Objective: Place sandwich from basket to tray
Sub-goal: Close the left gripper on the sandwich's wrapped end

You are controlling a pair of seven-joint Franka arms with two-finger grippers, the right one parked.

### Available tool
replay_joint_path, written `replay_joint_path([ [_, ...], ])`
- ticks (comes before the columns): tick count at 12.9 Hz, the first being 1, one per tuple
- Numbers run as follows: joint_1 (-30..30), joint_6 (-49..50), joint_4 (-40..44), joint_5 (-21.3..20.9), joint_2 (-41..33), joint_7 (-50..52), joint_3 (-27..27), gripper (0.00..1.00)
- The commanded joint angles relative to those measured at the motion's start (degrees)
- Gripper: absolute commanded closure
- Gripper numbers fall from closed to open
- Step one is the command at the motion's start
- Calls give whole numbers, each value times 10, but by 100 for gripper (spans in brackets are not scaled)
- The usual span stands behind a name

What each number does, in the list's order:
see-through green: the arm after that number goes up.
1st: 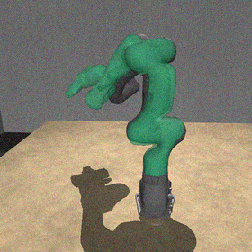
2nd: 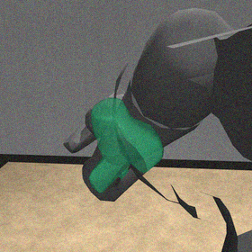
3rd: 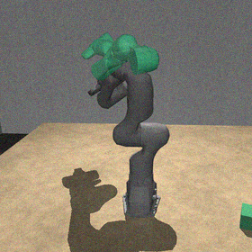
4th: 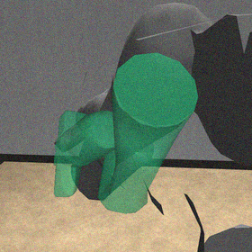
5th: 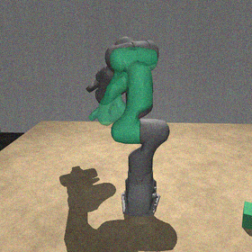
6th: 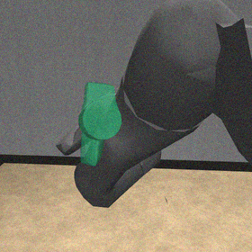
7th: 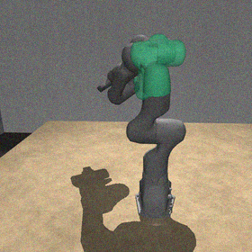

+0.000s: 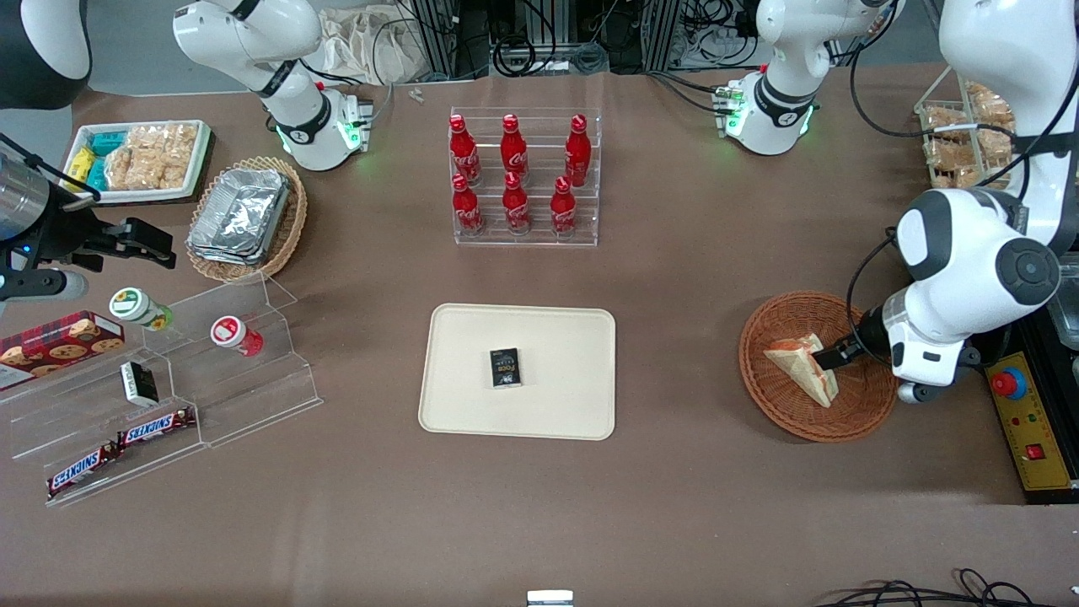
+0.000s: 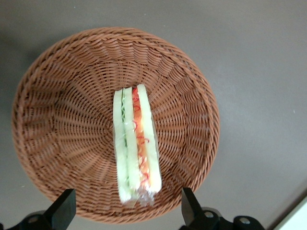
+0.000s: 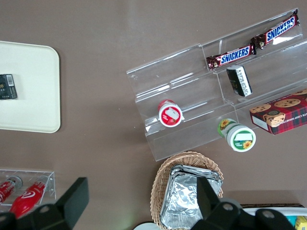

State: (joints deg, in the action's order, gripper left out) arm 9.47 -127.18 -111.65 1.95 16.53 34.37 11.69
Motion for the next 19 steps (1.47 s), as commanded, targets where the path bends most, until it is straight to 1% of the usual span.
replay_joint_path([
  [1,-3,-31,12,-5,31,53,-1,1],
  [5,-1,-72,-9,-4,42,84,-2,4],
  [8,-1,-76,-8,-4,52,91,-2,6],
  [10,-1,-80,-20,-5,53,91,-4,10],
  [14,0,-98,-25,-4,74,91,-4,12],
  [15,0,-103,-25,-4,76,91,-4,15],
  [16,0,-102,-26,-4,76,91,-4,24],
  [17,-1,-98,-25,-4,74,93,-4,36],
  [18,-1,-92,-23,-4,69,109,-4,58],
  [19,-1,-83,-20,-5,64,124,-4,77],
])
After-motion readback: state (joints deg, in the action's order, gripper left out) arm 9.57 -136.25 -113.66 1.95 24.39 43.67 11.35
